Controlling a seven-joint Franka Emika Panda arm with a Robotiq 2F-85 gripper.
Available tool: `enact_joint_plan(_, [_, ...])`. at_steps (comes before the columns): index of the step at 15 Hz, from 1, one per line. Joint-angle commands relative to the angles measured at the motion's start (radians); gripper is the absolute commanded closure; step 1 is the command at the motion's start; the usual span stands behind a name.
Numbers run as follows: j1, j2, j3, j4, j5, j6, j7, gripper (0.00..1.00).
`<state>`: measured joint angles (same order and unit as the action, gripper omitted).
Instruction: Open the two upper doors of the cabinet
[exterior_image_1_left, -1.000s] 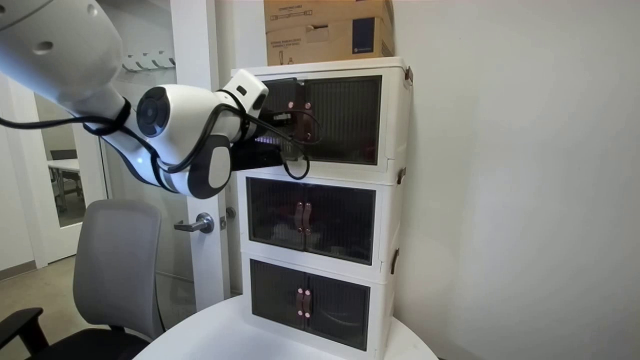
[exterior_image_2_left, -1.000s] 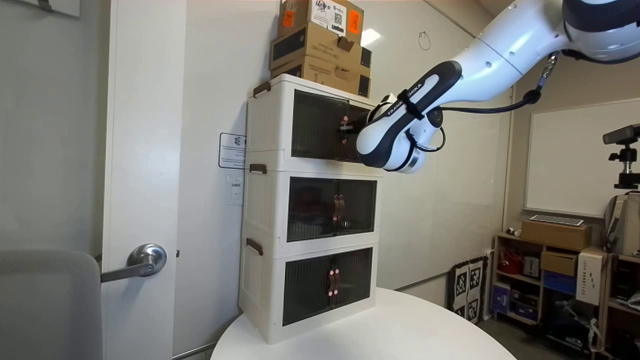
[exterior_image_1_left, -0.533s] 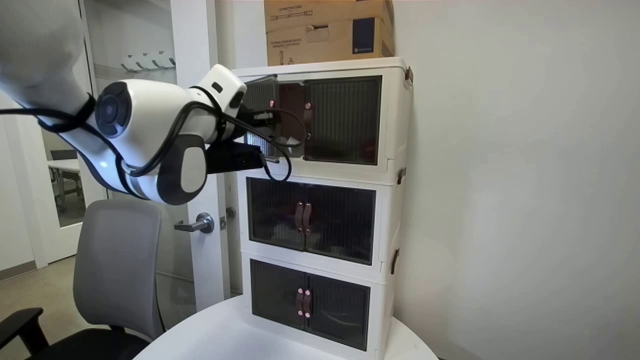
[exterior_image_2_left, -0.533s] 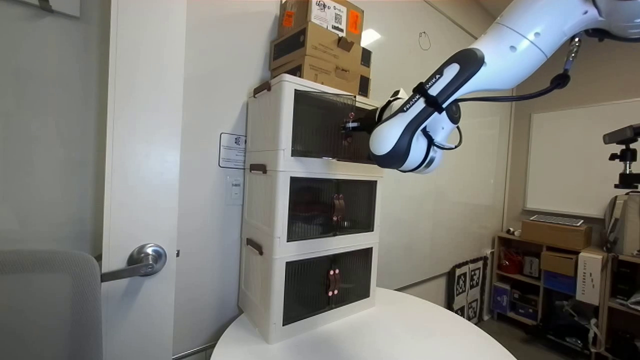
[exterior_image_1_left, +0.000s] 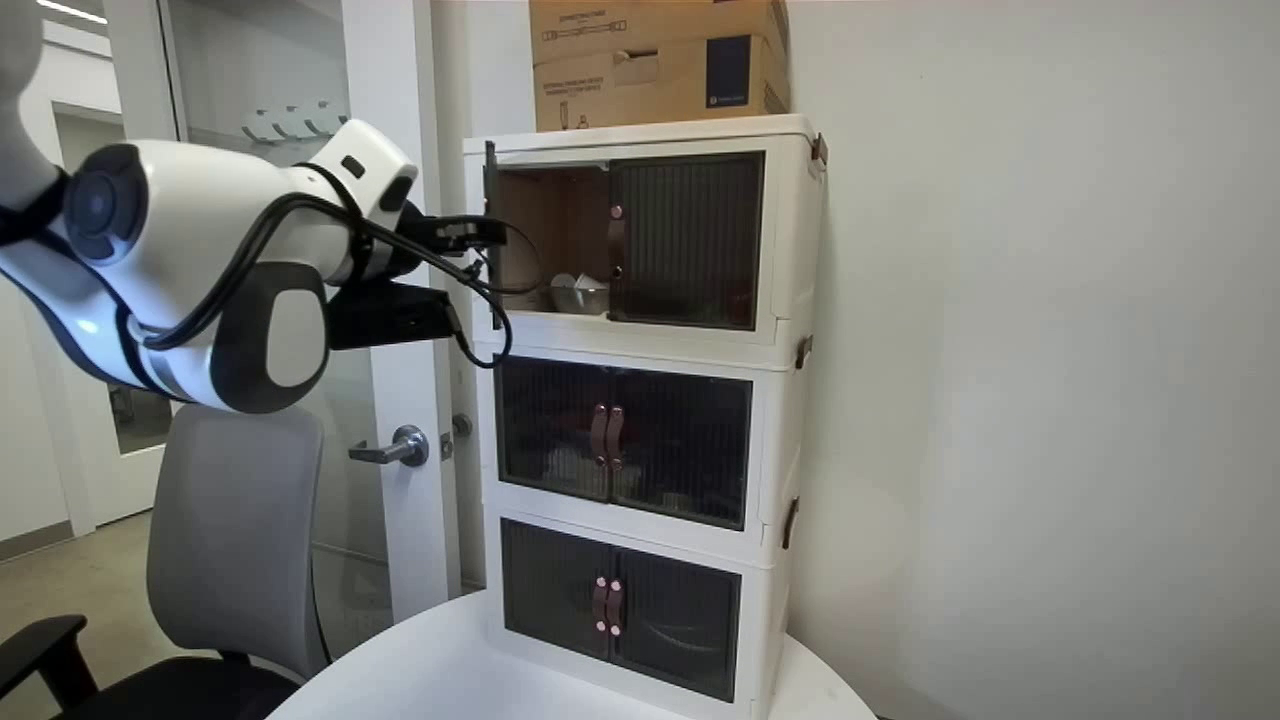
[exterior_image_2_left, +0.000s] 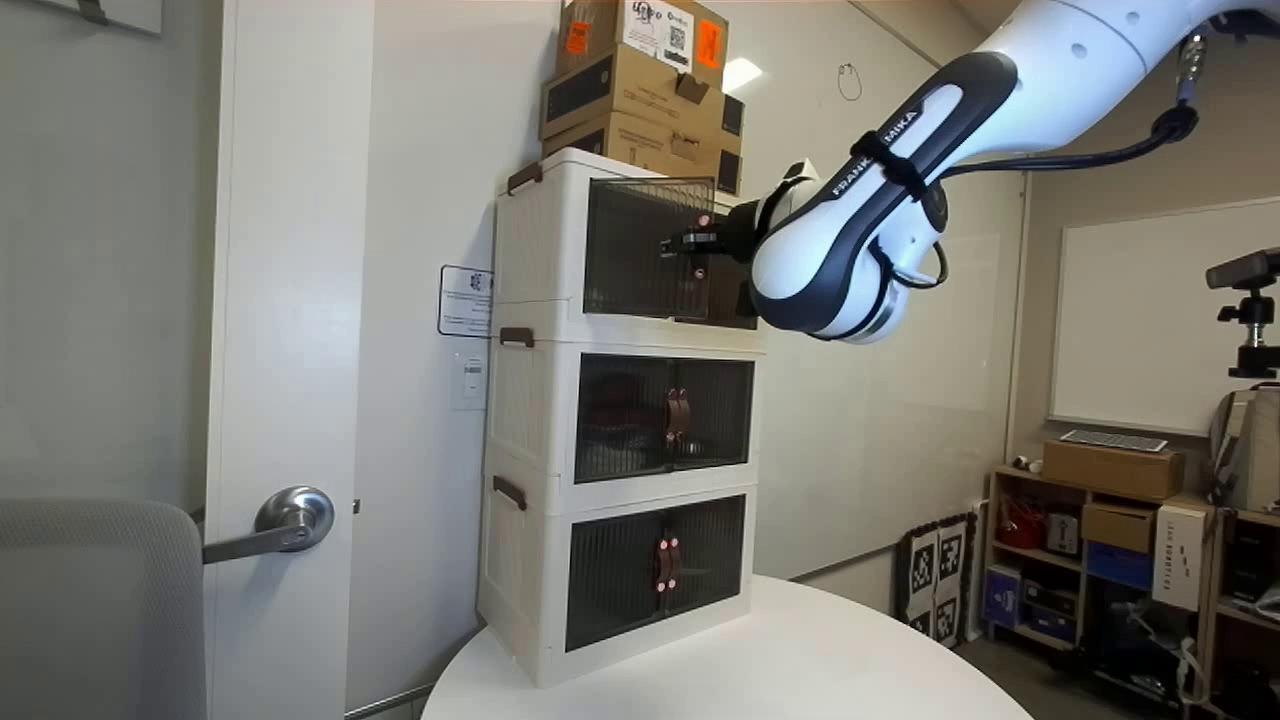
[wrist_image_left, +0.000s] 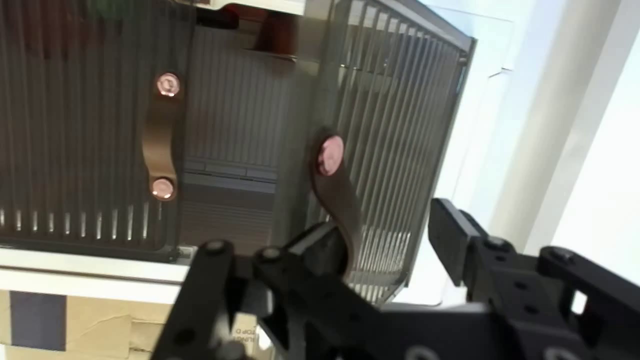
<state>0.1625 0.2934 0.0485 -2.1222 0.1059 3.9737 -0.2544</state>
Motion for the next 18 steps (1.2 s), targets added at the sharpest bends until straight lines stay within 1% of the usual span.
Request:
enact_joint_plan(1, [0.028,-0.059,0.028,-0.059,-0.027,0.013,0.019,0.22])
enact_joint_plan(4, [0.039,-0.093,0.058,-0.098,-0.048,0.004,0.037,0.0])
enact_joint_plan(9, [0.055,-0.128,0.102,-0.135,-0.081,-0.004,0.08,0.0])
enact_joint_plan(14, [0.053,-0.132,0.117,-0.135,-0.109,-0.014,0.113,0.0])
enact_joint_plan(16, [0.05,-0.142,0.118,-0.137,-0.117,-0.037,0.127,0.0])
enact_joint_plan(18, [0.05,-0.166,0.116,-0.145,-0.118,-0.084,0.123,0.0])
